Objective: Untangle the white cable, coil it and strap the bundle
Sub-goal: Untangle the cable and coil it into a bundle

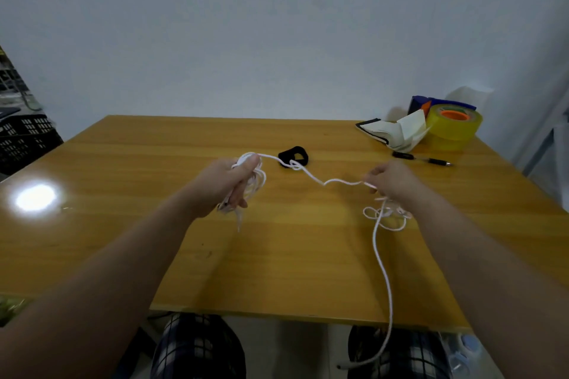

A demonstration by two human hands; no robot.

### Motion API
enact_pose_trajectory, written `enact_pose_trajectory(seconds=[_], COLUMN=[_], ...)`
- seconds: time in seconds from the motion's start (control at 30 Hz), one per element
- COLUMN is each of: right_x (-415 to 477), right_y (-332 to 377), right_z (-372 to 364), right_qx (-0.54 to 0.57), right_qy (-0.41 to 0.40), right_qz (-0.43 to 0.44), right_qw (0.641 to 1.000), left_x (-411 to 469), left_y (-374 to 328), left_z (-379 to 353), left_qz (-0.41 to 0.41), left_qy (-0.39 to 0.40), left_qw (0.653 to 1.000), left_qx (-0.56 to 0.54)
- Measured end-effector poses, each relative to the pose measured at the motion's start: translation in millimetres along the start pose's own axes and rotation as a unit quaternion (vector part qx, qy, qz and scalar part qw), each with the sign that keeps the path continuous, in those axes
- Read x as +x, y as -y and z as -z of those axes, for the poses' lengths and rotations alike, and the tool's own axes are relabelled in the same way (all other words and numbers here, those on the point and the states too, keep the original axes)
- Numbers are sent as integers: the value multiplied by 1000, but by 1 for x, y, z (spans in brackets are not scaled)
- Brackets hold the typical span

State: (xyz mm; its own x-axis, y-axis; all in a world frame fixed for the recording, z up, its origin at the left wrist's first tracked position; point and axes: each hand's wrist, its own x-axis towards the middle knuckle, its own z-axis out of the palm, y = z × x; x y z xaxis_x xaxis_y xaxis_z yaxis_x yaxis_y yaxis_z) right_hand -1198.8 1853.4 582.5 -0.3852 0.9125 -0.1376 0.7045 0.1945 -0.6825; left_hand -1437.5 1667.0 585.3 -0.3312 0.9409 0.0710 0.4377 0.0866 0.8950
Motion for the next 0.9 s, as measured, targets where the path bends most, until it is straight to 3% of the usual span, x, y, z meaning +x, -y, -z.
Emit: enact_pose_trajectory(seconds=[0.07,0.13,0.2,0.27,0.3,0.37,0.43,0.5,0.53,0.63,0.7,0.8,0.9], right_x=[-7,-18,-26,-33,-32,-30,-31,-35,-42,-53,-55,-55,-50], right_y=[18,39,55,62,62,60,61,67,73,85,84,79,70], right_z=[1,3,3,6,7,5,1,-1,1,1,0,3,14], right_qx=[-139,-290,-443,-468,-434,-285,-21,249,292,126,94,153,85], right_qy=[-2,-8,76,170,180,125,36,0,12,126,152,124,71], right_qz=[46,122,185,189,201,242,244,224,236,324,332,332,363], right_qw=[989,949,874,847,860,919,969,942,927,929,926,923,925], left_x=[5,9,9,10,11,15,18,20,20,17,16,14,10], left_y=[-5,-12,-22,-32,-36,-43,-45,-48,-51,-63,-68,-66,-61], left_z=[-4,-13,-24,-33,-35,-37,-38,-40,-43,-51,-48,-31,-16], left_qz=[9,25,30,34,42,55,51,37,36,40,42,49,48], left_qy=[5,9,16,17,10,-21,-42,-29,-12,56,97,101,87], left_qw=[1000,999,999,997,993,984,985,991,993,986,972,955,959], left_qx=[26,37,2,-70,-110,-165,-160,-122,-112,-149,-212,-276,-266])
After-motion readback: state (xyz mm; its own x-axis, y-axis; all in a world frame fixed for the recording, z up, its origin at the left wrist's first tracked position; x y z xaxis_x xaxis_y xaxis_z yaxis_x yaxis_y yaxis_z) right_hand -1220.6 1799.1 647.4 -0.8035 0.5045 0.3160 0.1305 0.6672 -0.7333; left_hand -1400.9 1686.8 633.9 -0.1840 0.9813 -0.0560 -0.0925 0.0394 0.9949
